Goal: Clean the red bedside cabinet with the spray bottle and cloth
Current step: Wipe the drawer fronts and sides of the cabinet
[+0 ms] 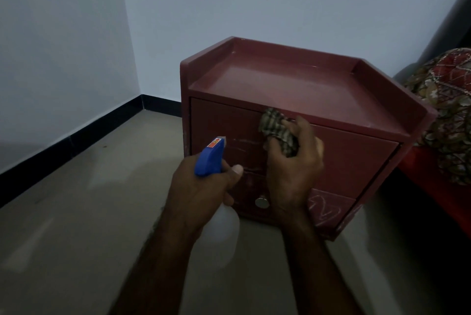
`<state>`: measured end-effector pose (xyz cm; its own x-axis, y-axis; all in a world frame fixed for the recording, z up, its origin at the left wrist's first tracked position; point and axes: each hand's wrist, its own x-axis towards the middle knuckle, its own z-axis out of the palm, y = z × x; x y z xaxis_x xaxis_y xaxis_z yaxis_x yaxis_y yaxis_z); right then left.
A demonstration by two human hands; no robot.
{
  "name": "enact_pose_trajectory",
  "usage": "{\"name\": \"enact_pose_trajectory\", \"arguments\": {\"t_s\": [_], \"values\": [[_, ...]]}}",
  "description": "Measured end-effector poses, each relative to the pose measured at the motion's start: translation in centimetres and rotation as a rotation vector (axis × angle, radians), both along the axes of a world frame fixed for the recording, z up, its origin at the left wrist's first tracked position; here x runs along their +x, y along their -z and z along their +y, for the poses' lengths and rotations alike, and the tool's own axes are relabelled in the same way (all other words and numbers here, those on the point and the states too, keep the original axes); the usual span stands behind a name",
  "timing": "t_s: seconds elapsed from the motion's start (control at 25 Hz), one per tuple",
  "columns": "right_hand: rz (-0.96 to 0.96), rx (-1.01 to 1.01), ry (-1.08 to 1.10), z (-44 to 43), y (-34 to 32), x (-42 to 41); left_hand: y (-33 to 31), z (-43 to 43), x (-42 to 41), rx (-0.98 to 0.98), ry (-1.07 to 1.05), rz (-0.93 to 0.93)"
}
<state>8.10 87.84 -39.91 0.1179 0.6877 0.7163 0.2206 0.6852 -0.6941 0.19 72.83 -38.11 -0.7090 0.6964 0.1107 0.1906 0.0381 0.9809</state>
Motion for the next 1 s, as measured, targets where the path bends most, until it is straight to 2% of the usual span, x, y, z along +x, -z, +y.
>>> {"name": "enact_pose_trajectory", "arguments": {"t_s": [0.08, 0.28, 0.48, 0.72, 0.88, 1.0], "values": [[0.048, -0.005, 0.051, -0.5, 0.1, -0.5, 0.1, -0.2, -0.4, 0.0, -0.024, 0.007], [-0.059, -0.04, -0.107, -2.1, -0.2, -3.3, 0.5, -0.9, -1.1, 0.0, -0.068, -0.003], [0.106, -0.07, 0.054, -2.1, -0.6, -2.3, 0.6, -1.2, -2.0, -0.006, -0.074, -0.009], [-0.045, -0.075, -0.138, -3.7, -1.3, -5.9, 1.2, -1.4, -2.2, -0.016, -0.076, -0.022], [0.1, -0.075, 0.053, -2.5, -1.0, -3.3, 1.3, -1.5, -2.6, -0.018, -0.08, -0.002], [0.056, -0.104, 0.08, -2.9, 0.1, -3.2, 1.6, -1.5, -3.1, -0.04, -0.092, -0.005]]}}
